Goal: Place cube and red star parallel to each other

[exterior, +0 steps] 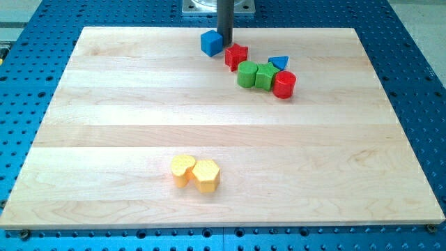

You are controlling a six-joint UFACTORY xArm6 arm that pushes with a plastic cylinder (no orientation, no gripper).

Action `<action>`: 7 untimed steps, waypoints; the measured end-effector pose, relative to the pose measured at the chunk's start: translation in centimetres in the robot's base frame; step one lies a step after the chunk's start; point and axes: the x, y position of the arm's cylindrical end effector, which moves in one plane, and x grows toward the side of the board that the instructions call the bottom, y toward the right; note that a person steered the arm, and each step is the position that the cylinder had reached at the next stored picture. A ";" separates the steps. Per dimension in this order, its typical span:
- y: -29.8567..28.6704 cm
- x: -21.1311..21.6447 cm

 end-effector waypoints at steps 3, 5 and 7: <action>4.8 2.6; 1.1 6.5; -1.1 8.1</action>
